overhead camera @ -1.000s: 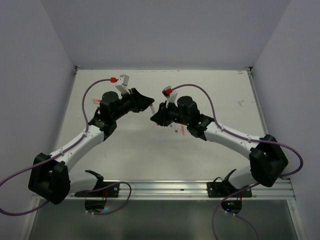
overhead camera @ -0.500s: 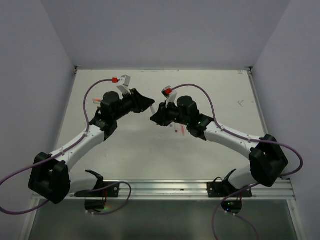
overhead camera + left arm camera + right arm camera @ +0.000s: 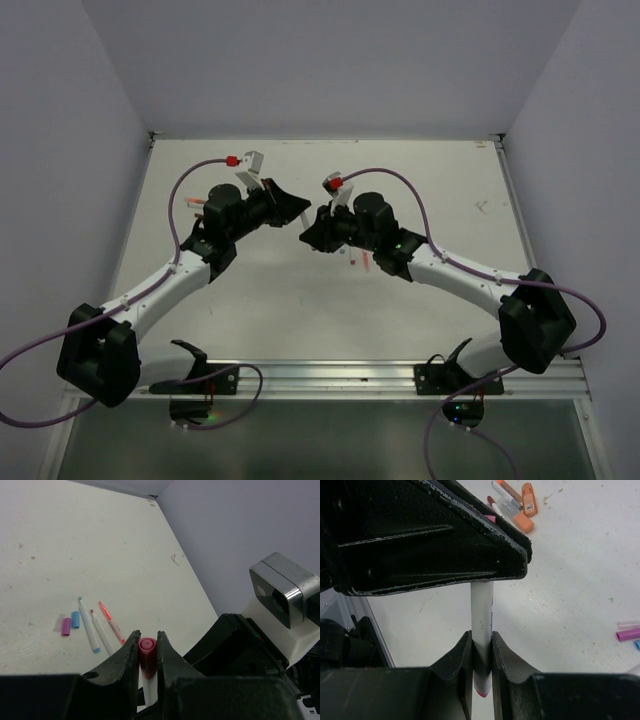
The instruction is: Open the pen caps
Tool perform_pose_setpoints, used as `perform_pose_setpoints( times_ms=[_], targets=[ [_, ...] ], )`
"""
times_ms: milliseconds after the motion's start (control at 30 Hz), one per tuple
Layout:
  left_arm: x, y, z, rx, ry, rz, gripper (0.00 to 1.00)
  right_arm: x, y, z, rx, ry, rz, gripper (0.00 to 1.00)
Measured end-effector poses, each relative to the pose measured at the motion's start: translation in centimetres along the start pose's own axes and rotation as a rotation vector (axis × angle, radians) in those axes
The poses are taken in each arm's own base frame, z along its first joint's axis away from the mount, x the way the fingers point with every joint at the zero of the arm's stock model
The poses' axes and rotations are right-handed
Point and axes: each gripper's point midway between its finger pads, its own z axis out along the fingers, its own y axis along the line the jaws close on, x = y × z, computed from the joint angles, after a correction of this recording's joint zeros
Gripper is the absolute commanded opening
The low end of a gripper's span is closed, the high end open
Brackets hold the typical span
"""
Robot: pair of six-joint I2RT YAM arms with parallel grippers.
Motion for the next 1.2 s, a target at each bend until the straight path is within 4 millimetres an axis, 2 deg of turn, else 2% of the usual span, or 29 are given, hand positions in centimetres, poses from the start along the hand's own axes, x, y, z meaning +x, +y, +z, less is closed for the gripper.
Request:
perform_pose_setpoints(
  times_ms=[233, 433, 700, 933, 1200],
  targets=[
    [0.3, -0.1, 0.0, -0.009, 0.005, 0.000, 0.00, 0.9, -0.2, -0.4, -0.013, -0.028, -0.021, 0.00],
    [0.5, -1.2, -0.7, -0.005, 0.018, 0.011, 0.00, 1.5, 0.3, -1.5, -0.056, -0.090, -0.071, 0.00],
    [-1.5, -2.8, -0.7, 0.019, -0.003, 0.035, 0.00, -0.3, 0.5, -2.4, -0.061, -0.224, -0.128, 0.00],
    [-2.4, -2.7, -0.8, -0.003, -0.040, 0.031, 0.00, -0.8, 0.4, -2.5, -0.064, -0.277, -0.137, 0.00],
    [-3.9, -2.9, -1.5, -0.030, -0.107, 0.044, 0.00, -1.9, 1.2, -2.1, -0.089, -0.337, -0.140, 0.00]
  ],
)
